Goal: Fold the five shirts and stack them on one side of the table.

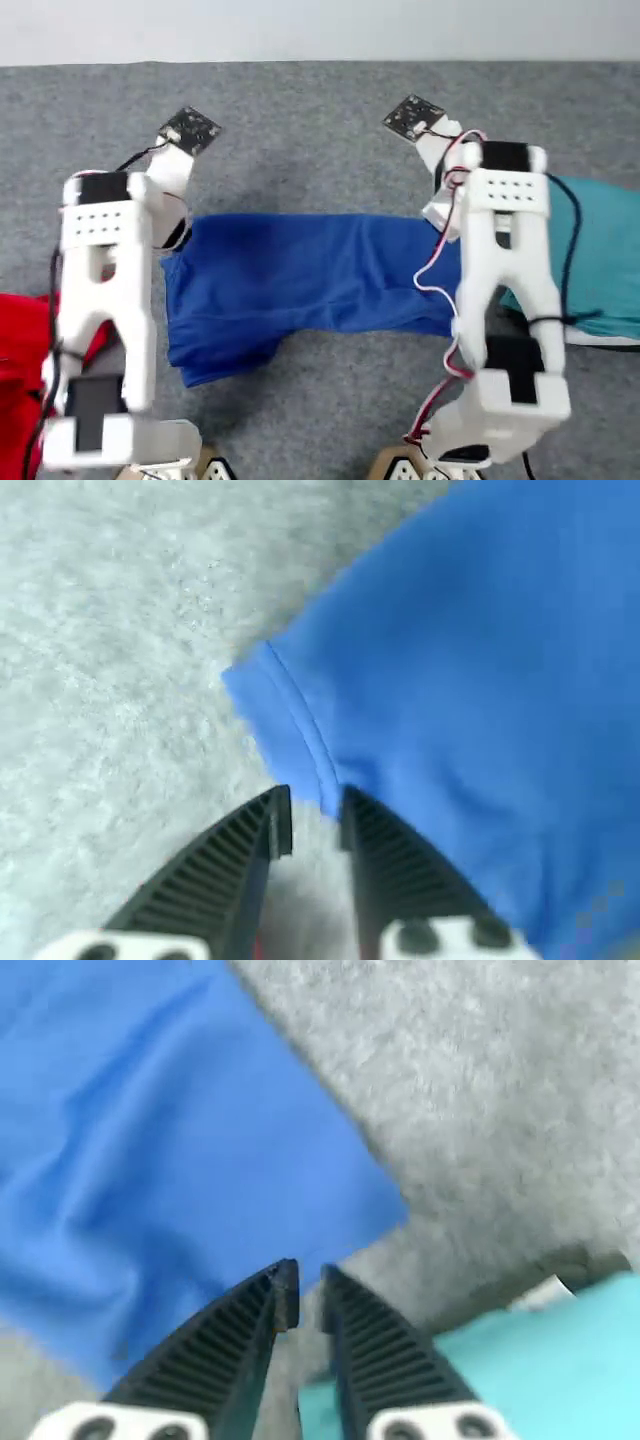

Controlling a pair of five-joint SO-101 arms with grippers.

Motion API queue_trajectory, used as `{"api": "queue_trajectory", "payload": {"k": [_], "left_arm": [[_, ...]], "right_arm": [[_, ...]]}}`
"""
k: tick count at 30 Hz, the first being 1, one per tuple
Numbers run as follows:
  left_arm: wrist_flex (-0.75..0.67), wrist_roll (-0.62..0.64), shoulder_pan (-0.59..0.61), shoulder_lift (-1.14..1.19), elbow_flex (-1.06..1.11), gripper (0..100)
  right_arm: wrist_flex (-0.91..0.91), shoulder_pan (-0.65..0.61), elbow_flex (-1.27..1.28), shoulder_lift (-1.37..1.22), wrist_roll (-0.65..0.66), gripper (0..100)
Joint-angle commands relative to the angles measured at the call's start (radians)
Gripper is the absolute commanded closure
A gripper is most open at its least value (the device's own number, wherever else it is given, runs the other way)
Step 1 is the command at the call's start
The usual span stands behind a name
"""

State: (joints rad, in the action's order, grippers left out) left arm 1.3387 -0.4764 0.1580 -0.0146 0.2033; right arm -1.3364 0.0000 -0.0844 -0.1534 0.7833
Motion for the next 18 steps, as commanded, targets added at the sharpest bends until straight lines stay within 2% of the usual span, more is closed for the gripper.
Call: {"api": "queue_trajectory", "payload": {"k": [1,10,18], "left_arm": [[-0.077,0.051,-0.035,0.161,-0.035,100],[-0.075,0.054,-0.043,0.488,-0.248,99],[-0.083,0.054,-0.049,0.609,-0.42,99]], "right_arm": [[0.087,-0.018,-0.008,-0.068,-0.072,98.4],[0.265,-0.027,-0.02,-0.282,-0.081,98.4],[0.277,-0.03,-0.278,-0.476,-0.081,98.4]]}}
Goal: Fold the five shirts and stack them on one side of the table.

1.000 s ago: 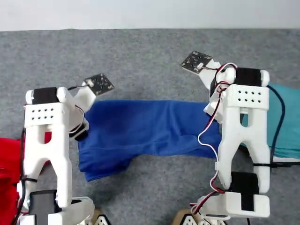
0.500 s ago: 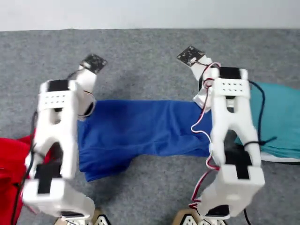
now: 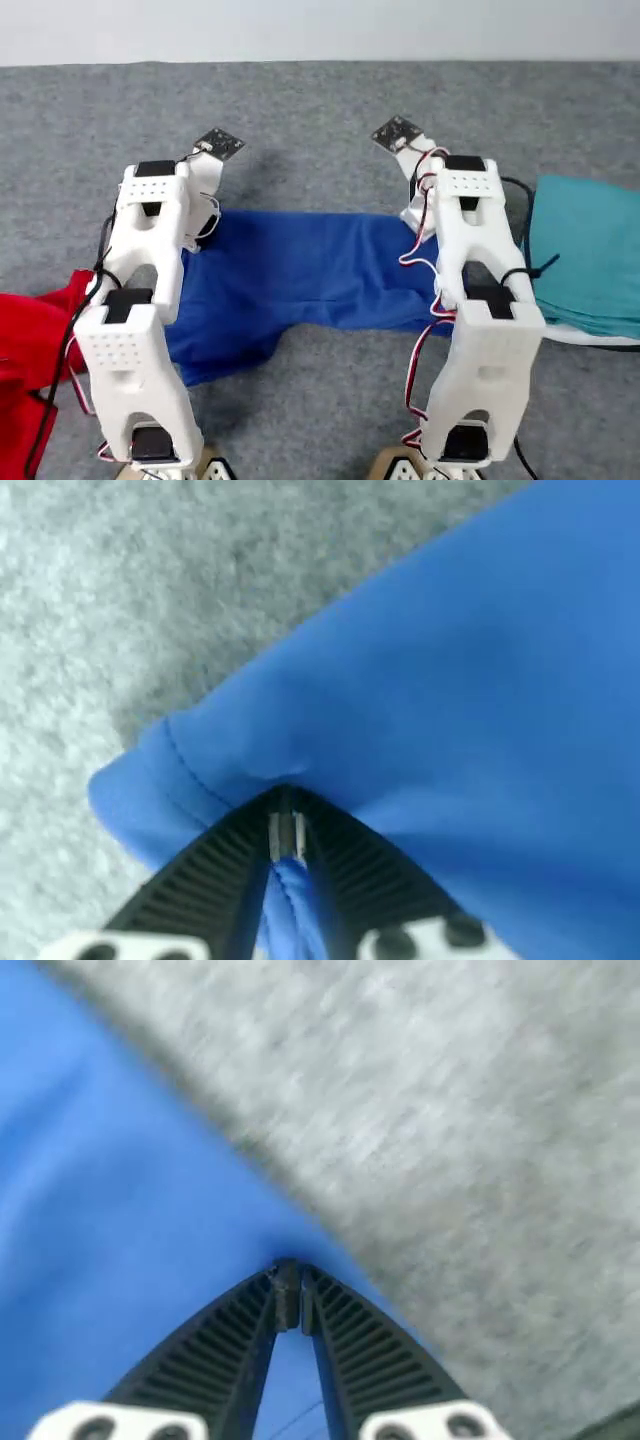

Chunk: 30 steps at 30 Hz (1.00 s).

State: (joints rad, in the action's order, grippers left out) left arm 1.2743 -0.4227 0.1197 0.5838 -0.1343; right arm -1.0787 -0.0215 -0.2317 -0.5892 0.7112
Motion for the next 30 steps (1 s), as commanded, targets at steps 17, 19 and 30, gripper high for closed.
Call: {"api": "queue_trajectory", "payload": {"k": [17,19,30], "left_arm": [[0.482,0.097,-0.072,0.127,-0.679,99],[0.482,0.097,-0.063,0.094,-0.67,99],[0.48,0.097,-0.014,-0.167,-0.358,99]], "right_arm": [[-0.496,-0.093,-0.713,-0.183,-0.015,98.0],[-0.584,-0.096,-0.76,-0.183,-0.015,98.0],[-0.717,-0.002,-0.695,-0.15,-0.133,98.0]]}}
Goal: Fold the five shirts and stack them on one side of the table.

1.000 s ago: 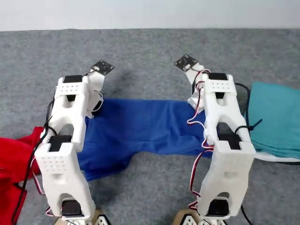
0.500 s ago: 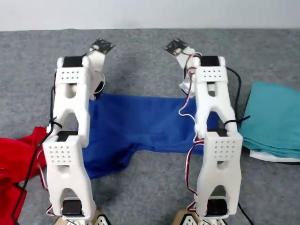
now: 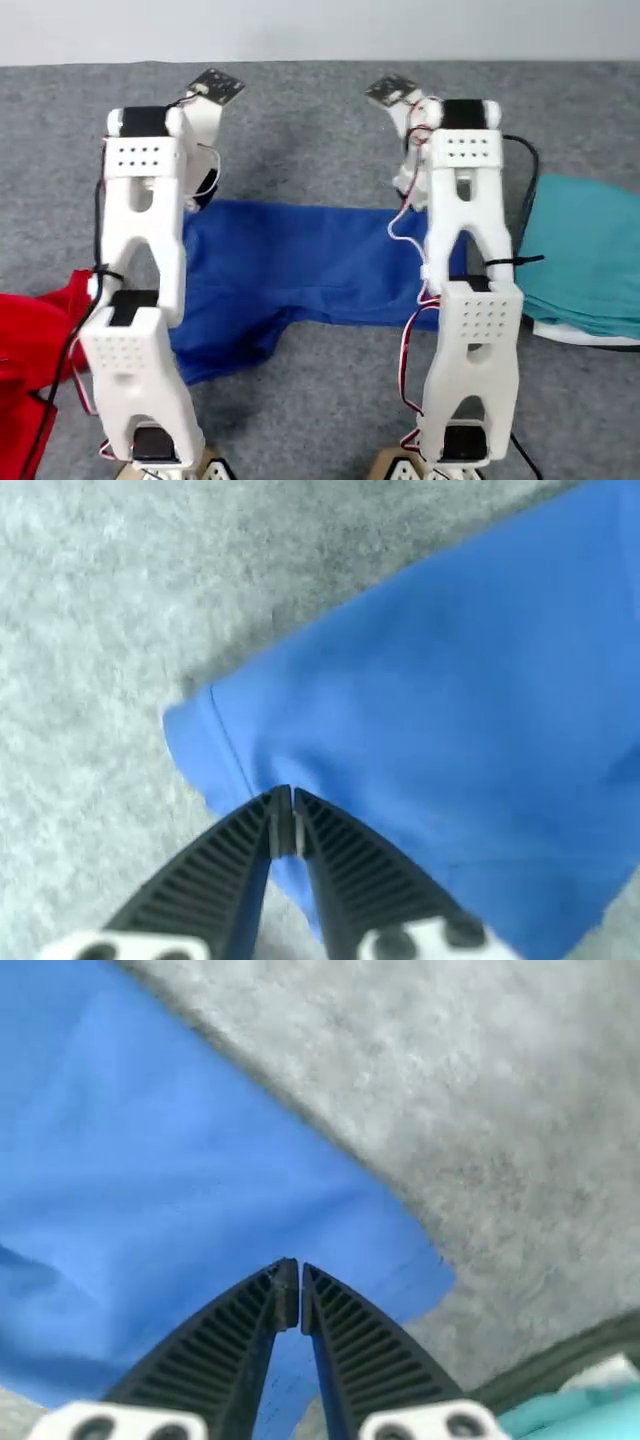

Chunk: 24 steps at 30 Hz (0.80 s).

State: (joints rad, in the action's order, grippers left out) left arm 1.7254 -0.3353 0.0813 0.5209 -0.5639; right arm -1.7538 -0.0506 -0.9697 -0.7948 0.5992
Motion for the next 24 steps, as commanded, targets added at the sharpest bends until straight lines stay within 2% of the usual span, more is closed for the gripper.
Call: {"api": "queue_trajectory", "payload": {"k": [1,6,15,20,24], "left_arm": [[0.028,0.009,0.034,-0.123,0.102,99],[0.028,0.015,0.074,-0.178,0.185,99],[0.028,0.051,0.072,-0.186,0.194,99],[0.028,0.051,0.075,-0.186,0.196,99],[0.029,0.051,0.077,-0.186,0.196,99]], "right_arm": [[-0.042,0.03,0.08,0.061,-0.023,98.0],[-0.03,0.065,0.203,0.048,-0.025,98.0],[0.249,0.131,0.201,-0.053,-0.015,98.0],[0.366,0.142,0.19,-0.076,0.069,98.0],[0.435,0.142,0.19,-0.076,0.074,98.0]]}}
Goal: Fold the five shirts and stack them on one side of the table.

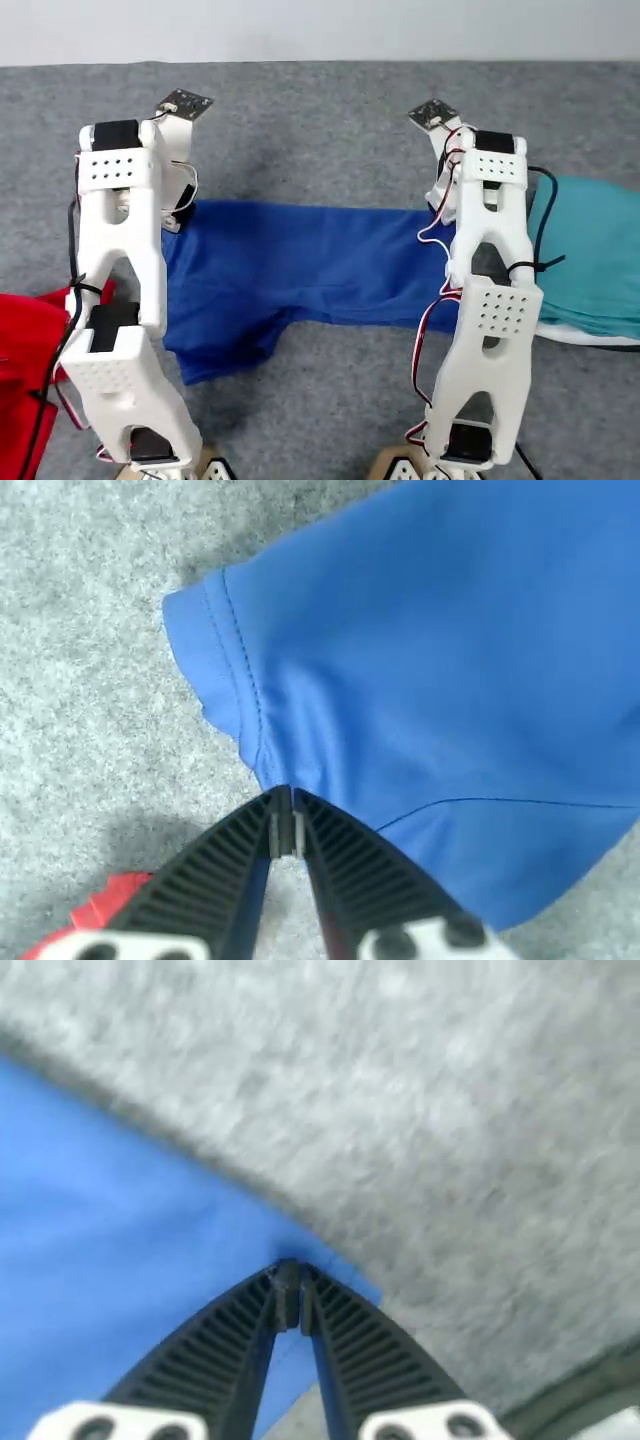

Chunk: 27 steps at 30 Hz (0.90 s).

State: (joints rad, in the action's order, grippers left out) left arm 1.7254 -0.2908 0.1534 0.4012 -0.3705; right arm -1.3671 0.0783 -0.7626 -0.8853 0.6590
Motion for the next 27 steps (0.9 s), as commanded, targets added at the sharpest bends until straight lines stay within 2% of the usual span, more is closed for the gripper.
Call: {"api": "queue_trajectory", "payload": {"k": [1,9,19,22,27], "left_arm": [[0.029,0.006,0.005,-0.066,0.002,99],[0.029,0.006,0.006,-0.066,0.002,99],[0.029,0.006,0.006,-0.066,0.002,99],[0.029,0.006,0.006,-0.066,0.002,99],[0.029,0.006,0.008,-0.066,0.002,99]], "right_arm": [[0.054,0.013,-0.017,0.015,0.014,98.0],[-0.018,0.013,-0.017,0.088,0.011,98.0],[-0.427,-0.022,-0.015,0.223,-0.009,98.0],[-0.433,-0.027,0.034,0.245,-0.115,98.0],[-0.433,-0.073,0.264,0.364,-0.138,98.0]]}}
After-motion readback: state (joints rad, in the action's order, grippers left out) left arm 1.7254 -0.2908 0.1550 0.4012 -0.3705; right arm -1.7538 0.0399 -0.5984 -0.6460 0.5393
